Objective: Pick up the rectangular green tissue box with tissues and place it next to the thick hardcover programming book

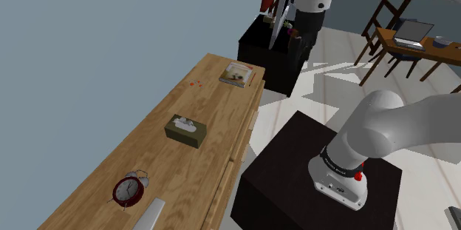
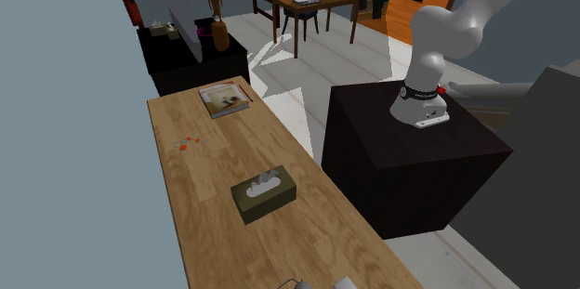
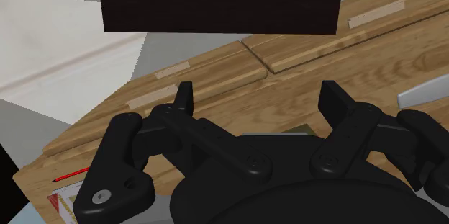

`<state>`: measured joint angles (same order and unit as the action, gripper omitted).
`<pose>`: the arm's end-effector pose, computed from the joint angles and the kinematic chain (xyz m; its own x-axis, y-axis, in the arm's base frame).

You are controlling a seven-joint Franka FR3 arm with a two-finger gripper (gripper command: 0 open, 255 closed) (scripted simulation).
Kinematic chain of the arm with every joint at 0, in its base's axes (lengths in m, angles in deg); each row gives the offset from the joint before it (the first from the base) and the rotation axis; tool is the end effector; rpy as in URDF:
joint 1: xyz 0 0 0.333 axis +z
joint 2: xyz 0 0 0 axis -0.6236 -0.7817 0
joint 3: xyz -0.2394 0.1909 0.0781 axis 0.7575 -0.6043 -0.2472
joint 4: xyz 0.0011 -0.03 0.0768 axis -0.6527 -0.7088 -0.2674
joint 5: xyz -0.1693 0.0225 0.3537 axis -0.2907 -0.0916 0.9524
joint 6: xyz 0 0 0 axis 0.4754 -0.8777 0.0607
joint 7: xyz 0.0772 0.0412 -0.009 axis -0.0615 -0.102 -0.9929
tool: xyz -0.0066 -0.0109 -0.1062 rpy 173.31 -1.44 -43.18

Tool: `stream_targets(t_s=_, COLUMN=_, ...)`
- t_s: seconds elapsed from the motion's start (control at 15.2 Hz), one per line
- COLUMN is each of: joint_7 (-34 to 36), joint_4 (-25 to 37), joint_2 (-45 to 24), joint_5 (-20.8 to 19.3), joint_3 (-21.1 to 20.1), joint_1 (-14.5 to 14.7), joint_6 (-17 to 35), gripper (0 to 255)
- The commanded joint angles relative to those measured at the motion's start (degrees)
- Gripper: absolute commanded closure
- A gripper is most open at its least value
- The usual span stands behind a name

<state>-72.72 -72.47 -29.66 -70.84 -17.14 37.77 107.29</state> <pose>0.2879 0.0069 0.5558 0.9879 0.0217 -0.1536 0.0183 -0.9996 -0.0234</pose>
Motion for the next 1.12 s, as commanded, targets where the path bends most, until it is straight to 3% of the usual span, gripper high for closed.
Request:
stream_targets(t_s=0.0, joint_7=0.0, joint_4=0.0, joint_2=0.0, joint_5=0.0, joint_3=0.0, joint_1=0.0, joint_6=0.0, gripper=0)
stream_targets(t_s=0.53, joint_7=7.79, joint_4=2.49, joint_2=-15.04, joint_5=-0.02, joint_3=-9.15, joint_1=1.69, joint_6=11.13, gripper=0)
stream_targets(t_s=1.06, joint_7=17.48, joint_4=10.11, joint_2=-33.57, joint_5=-5.3, joint_3=-16.93, joint_1=2.16, joint_6=18.89, gripper=0)
